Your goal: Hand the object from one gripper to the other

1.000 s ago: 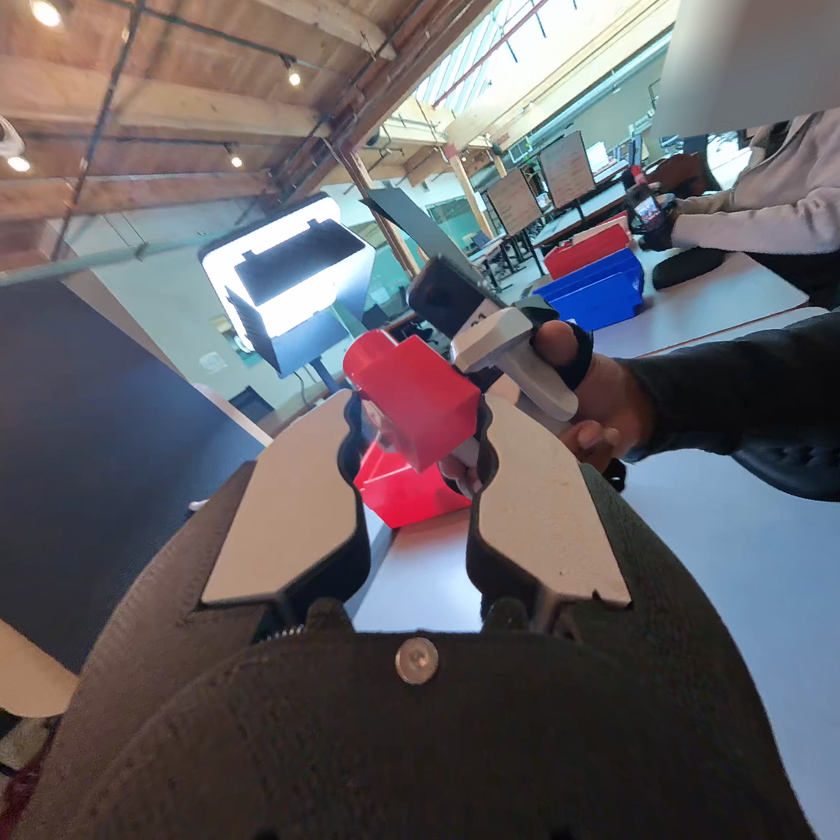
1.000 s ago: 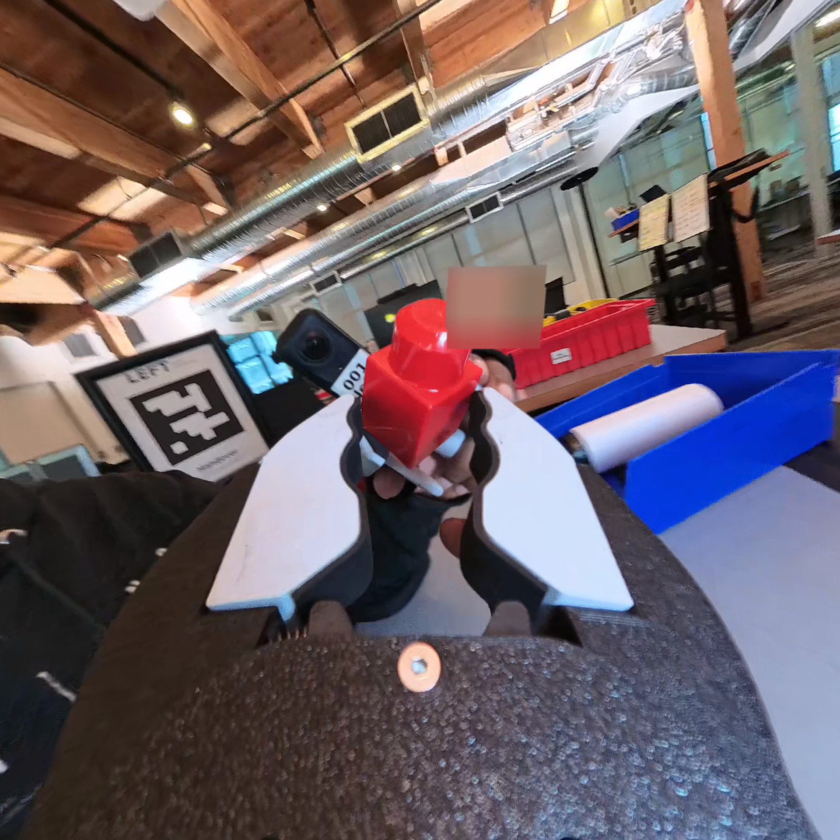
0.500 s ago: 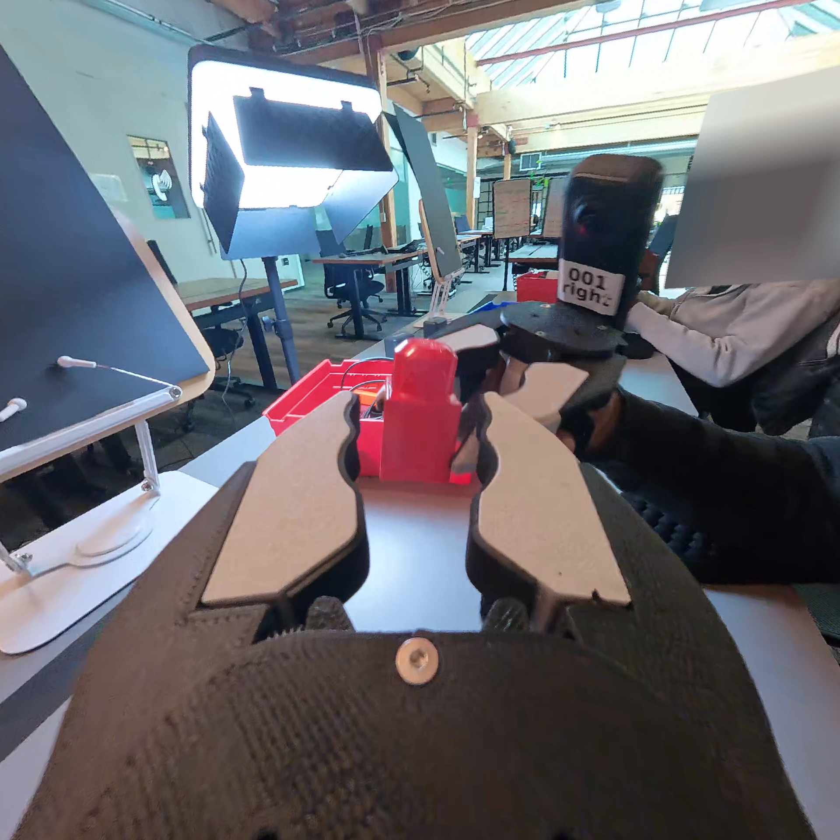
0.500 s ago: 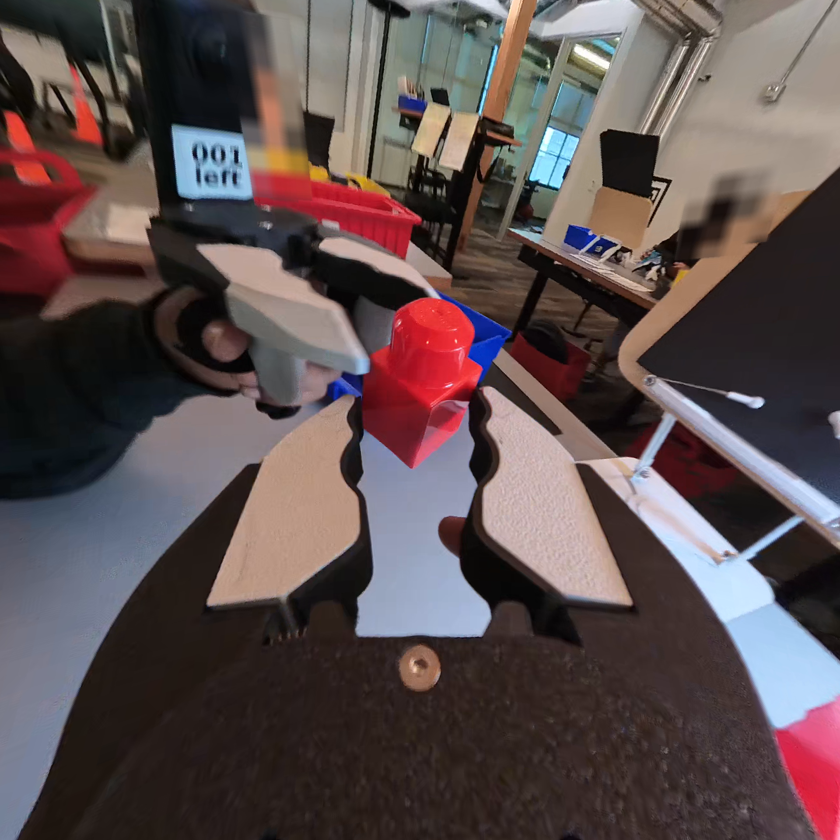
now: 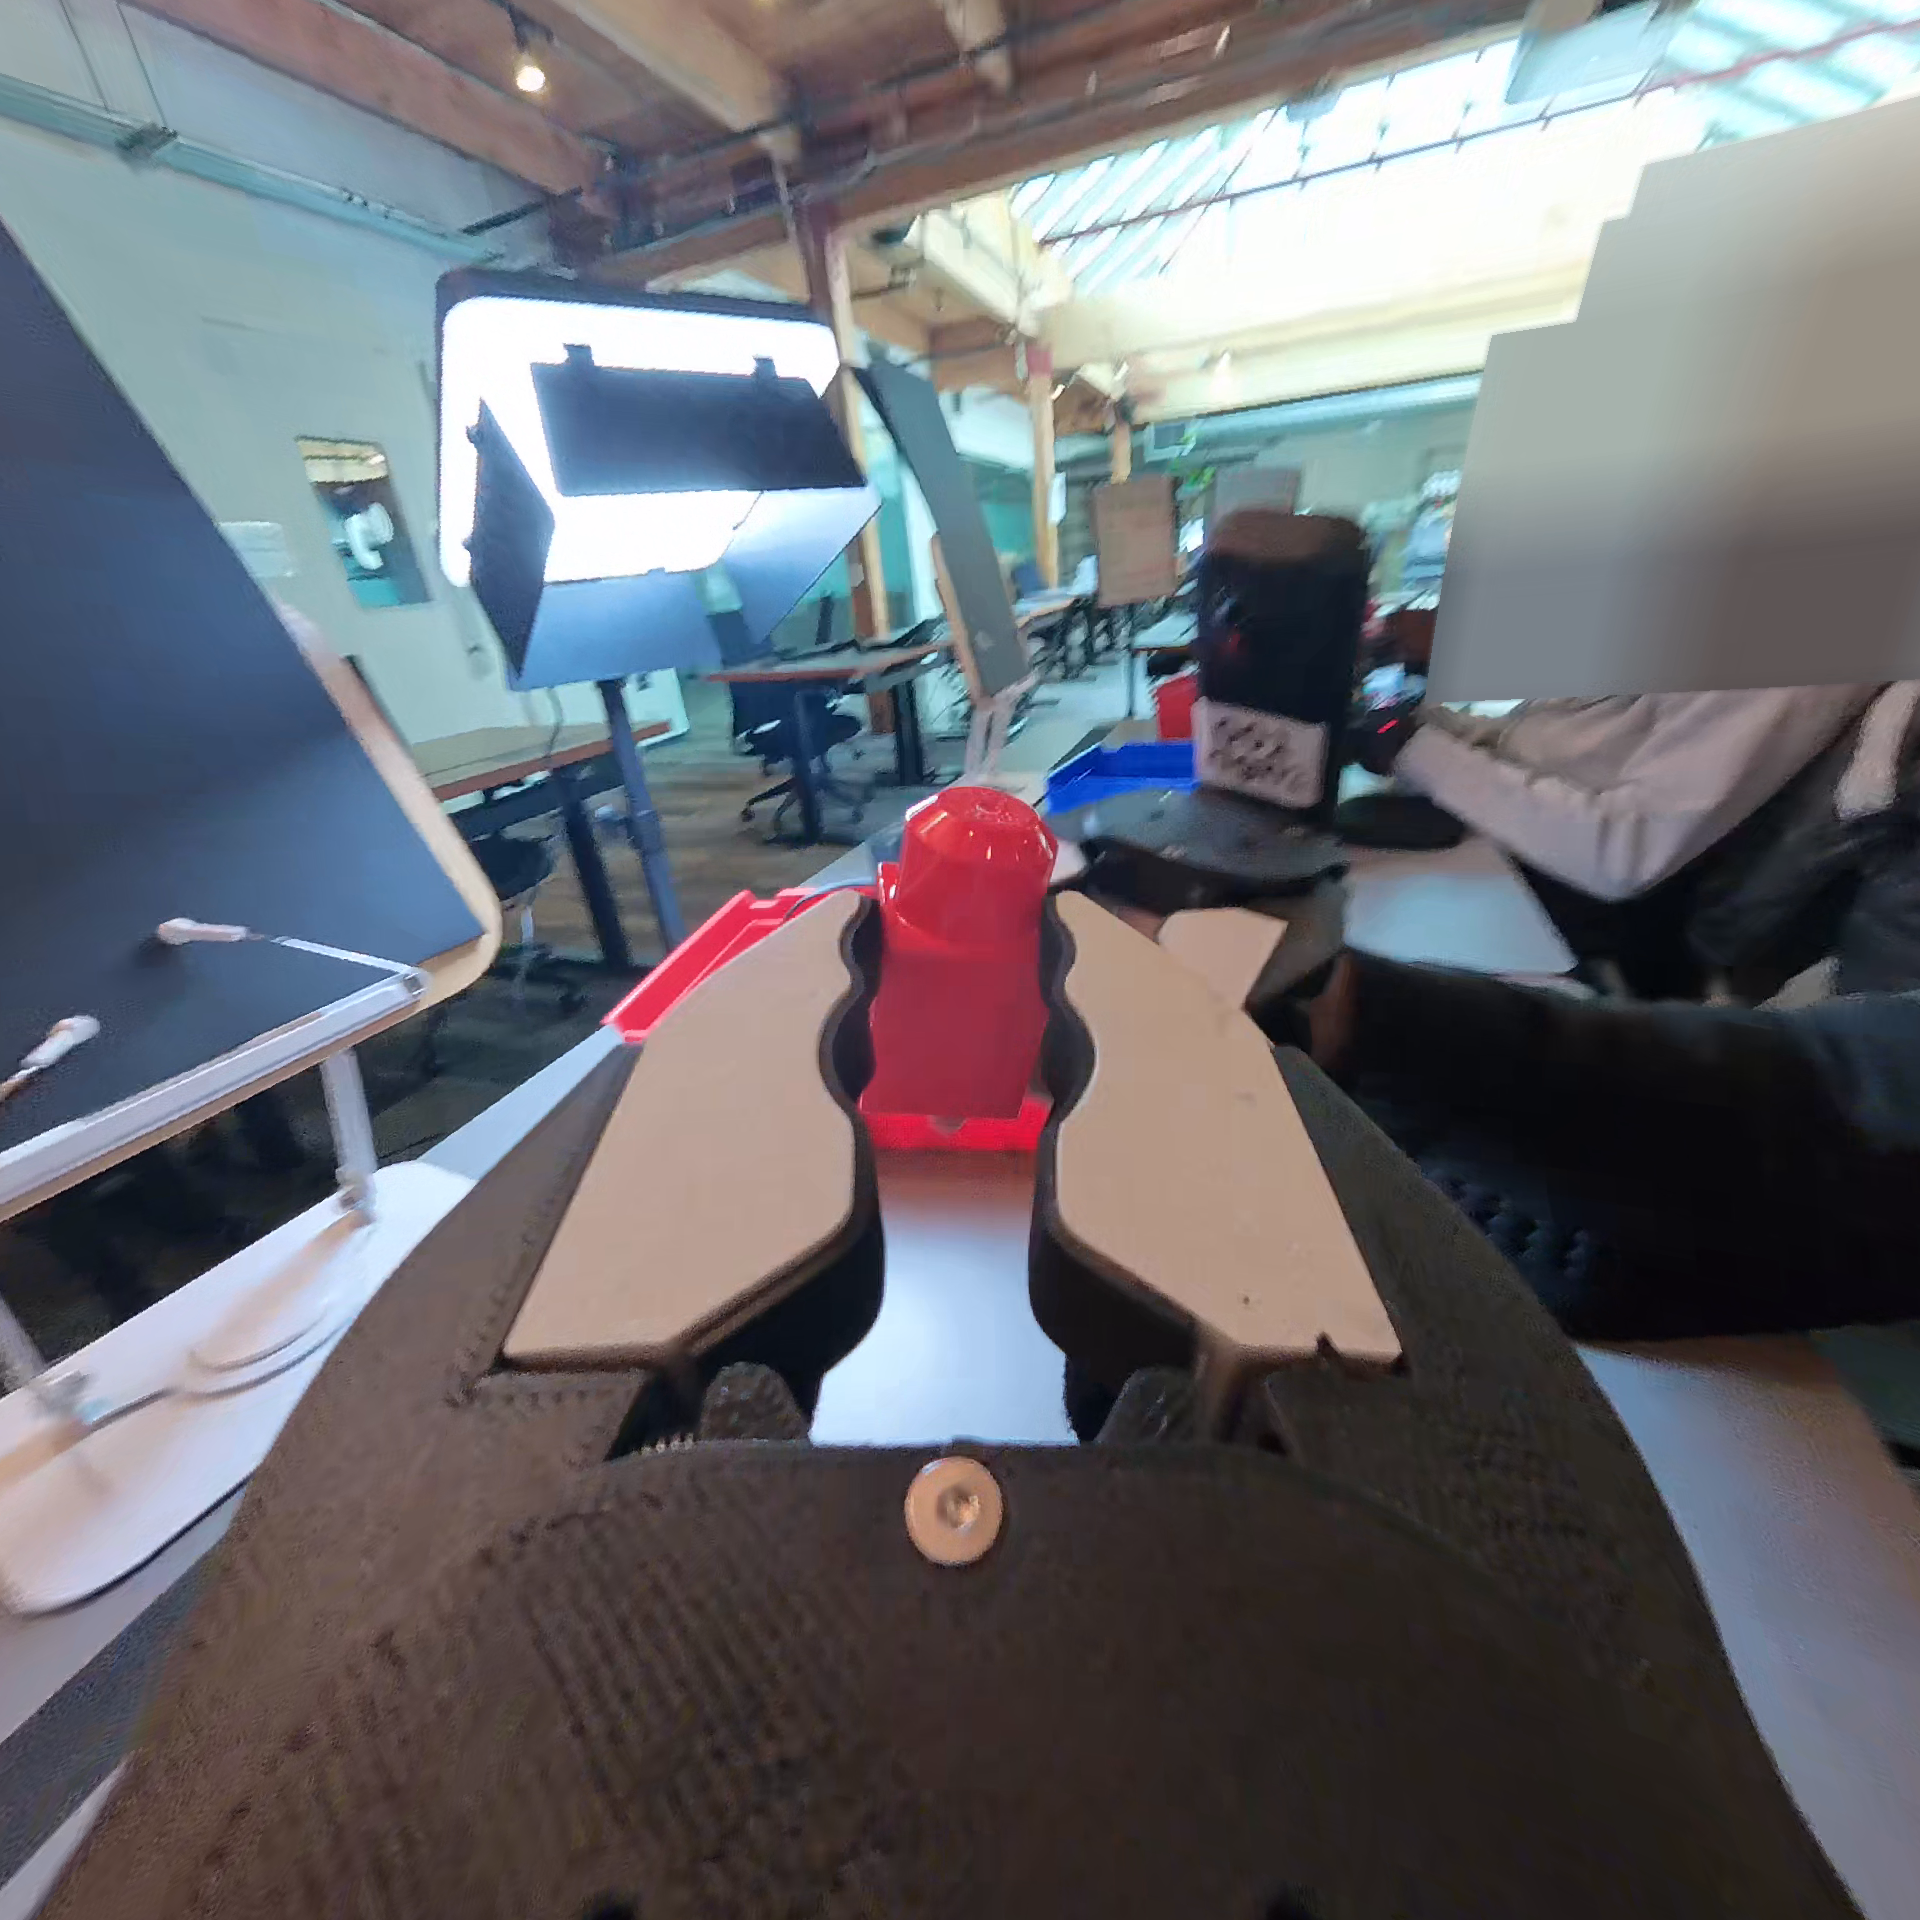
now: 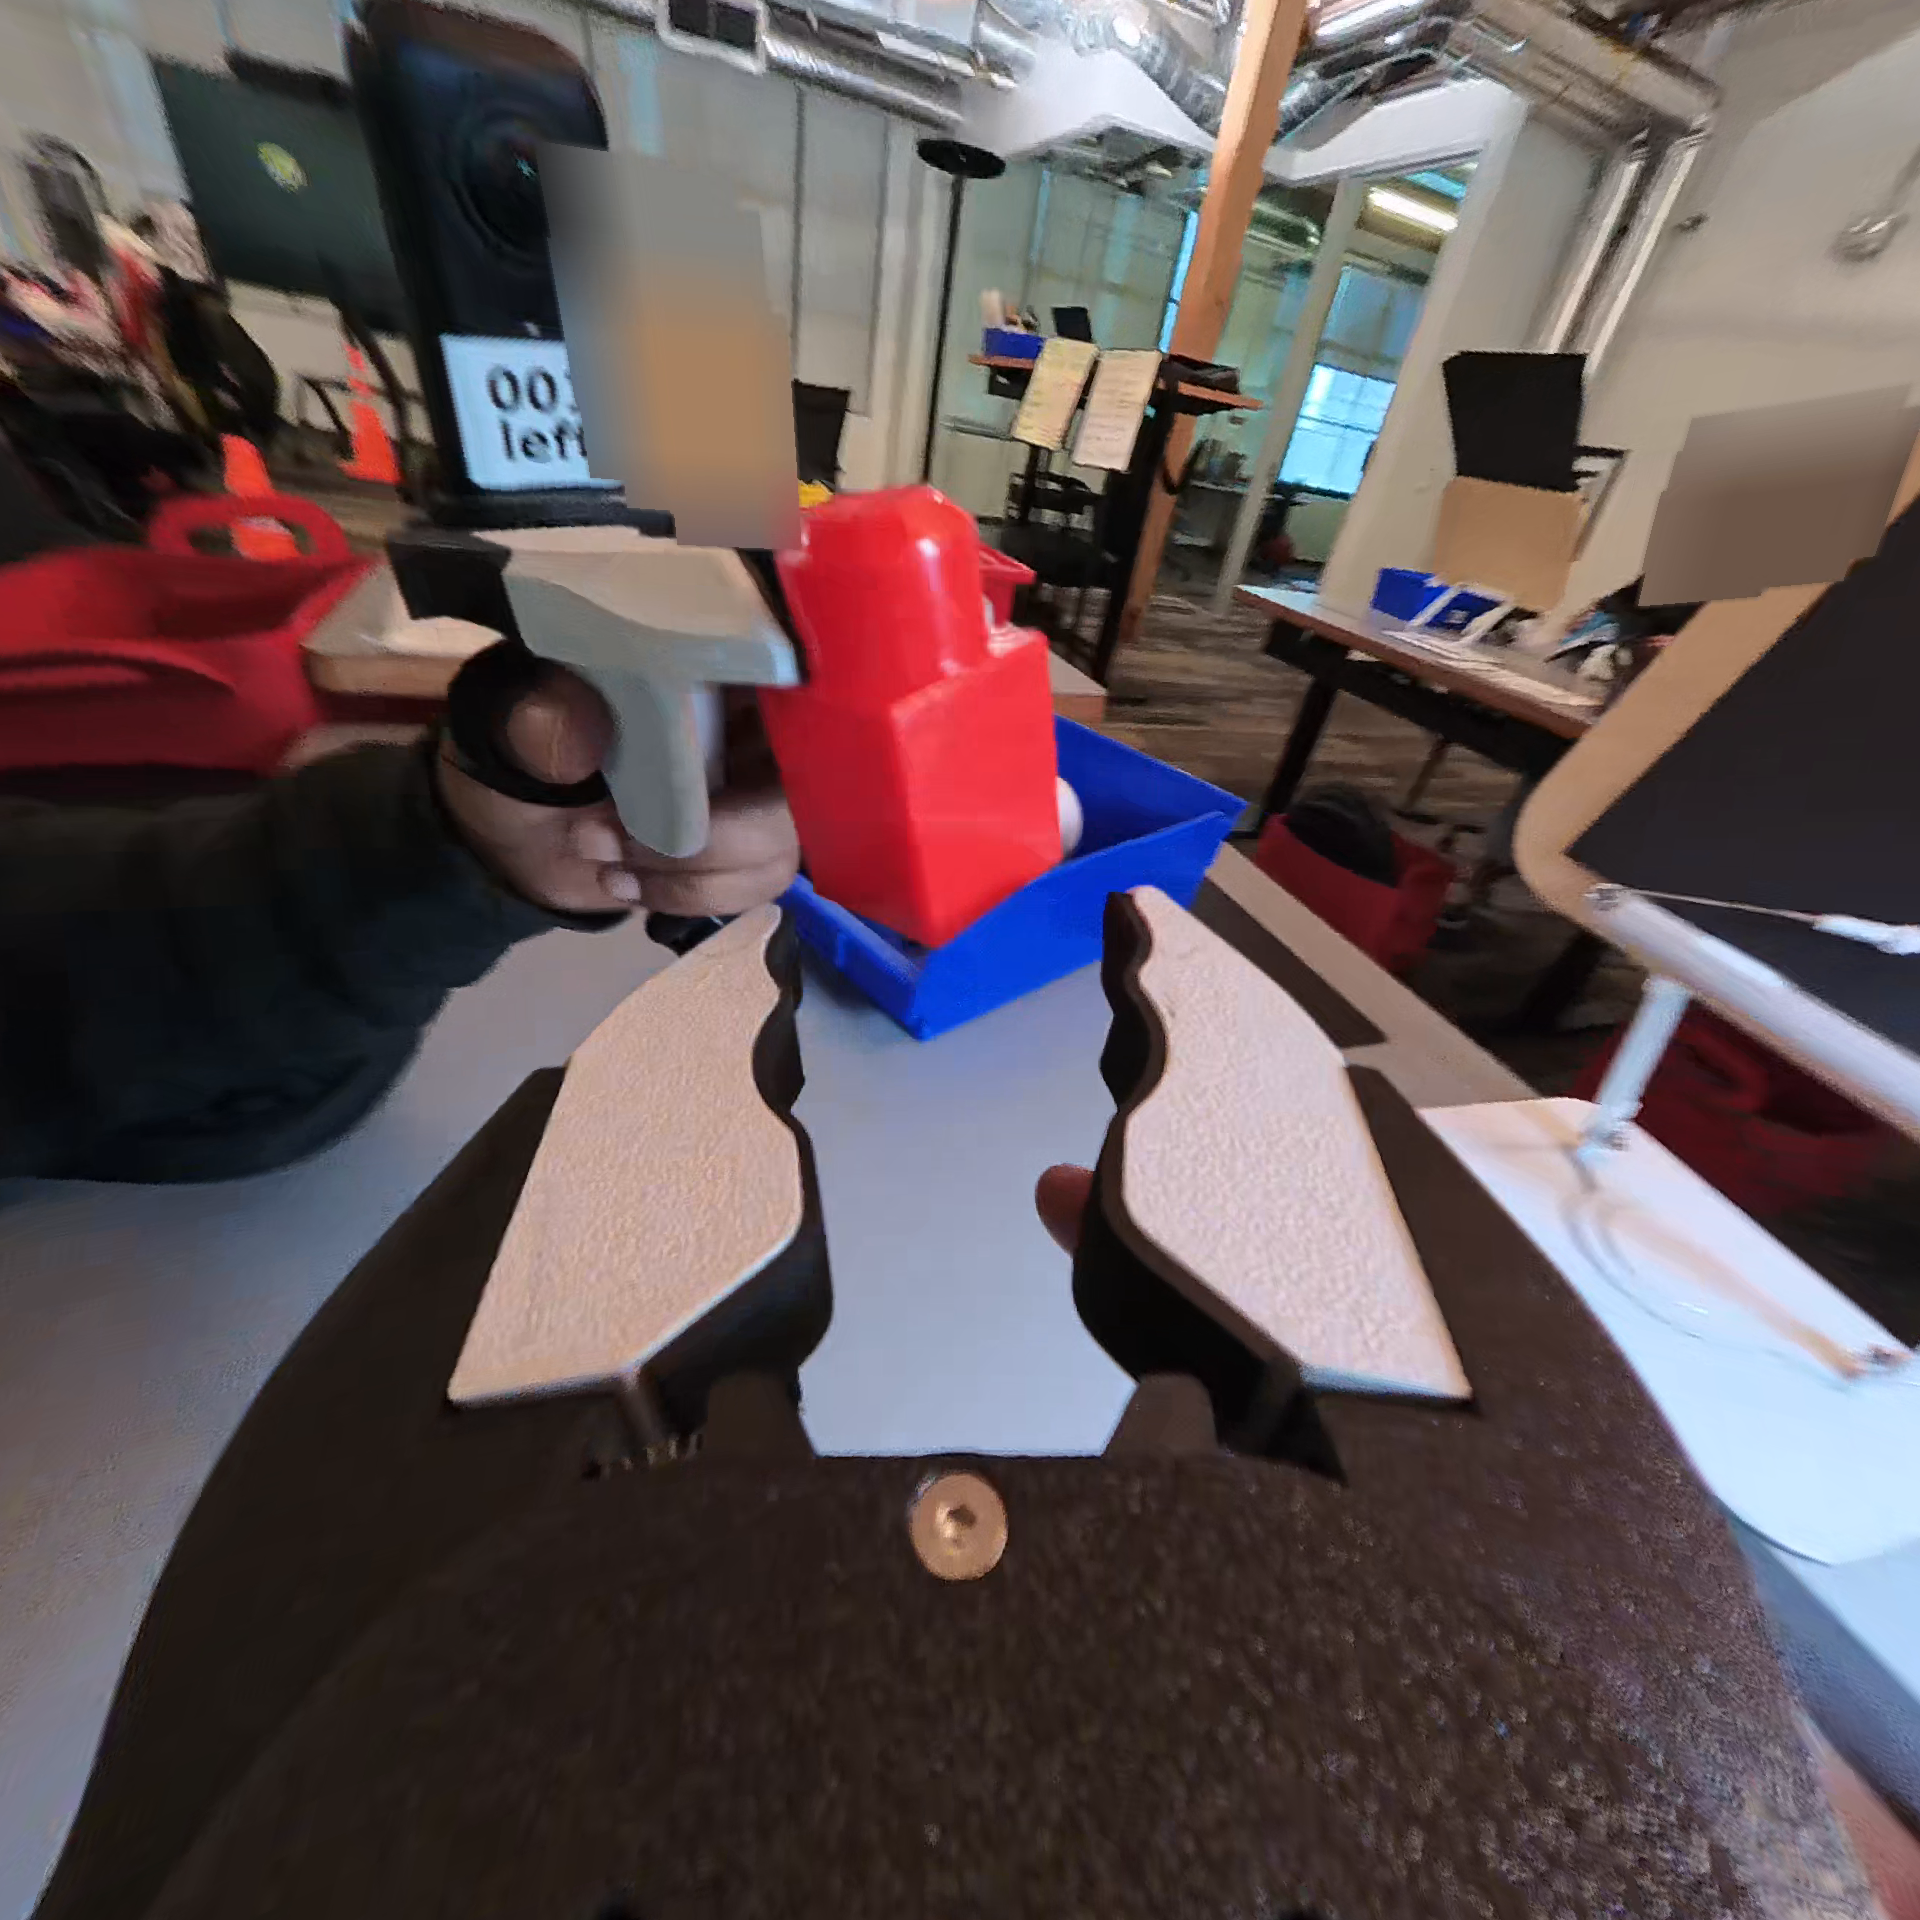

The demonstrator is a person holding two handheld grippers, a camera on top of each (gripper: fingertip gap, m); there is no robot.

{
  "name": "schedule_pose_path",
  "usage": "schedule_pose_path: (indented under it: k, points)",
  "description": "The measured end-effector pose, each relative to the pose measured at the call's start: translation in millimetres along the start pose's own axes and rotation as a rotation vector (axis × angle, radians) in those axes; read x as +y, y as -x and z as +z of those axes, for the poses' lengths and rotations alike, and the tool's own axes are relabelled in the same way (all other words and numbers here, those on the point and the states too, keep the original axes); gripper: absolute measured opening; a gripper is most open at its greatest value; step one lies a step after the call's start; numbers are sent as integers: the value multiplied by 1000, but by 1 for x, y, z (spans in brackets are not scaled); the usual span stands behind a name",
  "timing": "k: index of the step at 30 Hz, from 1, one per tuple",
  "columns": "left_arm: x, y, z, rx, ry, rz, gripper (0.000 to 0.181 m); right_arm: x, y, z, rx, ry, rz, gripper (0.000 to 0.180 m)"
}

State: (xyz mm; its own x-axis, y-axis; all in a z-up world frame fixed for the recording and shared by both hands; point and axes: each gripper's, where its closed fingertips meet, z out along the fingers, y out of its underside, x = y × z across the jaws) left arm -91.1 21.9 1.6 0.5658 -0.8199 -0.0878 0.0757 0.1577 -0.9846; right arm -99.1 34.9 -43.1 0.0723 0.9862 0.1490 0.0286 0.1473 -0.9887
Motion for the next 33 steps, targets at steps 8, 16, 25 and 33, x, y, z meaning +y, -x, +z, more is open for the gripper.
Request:
schedule_pose_path:
  k: [8,16,25,33]
  points:
    - [-12,-19,-1,155,-141,-101,29,-23,22,-7,-210,-166,194,44]
    - [0,-10,-2,171,-54,-152,29,-19,12,-17,-214,-127,206,41]
    - [70,7,-2,50,397,-41,33,21,1,-13,-63,173,-64,34]
    - [82,-6,-1,161,396,52,48,21,18,-19,-206,141,-44,34]
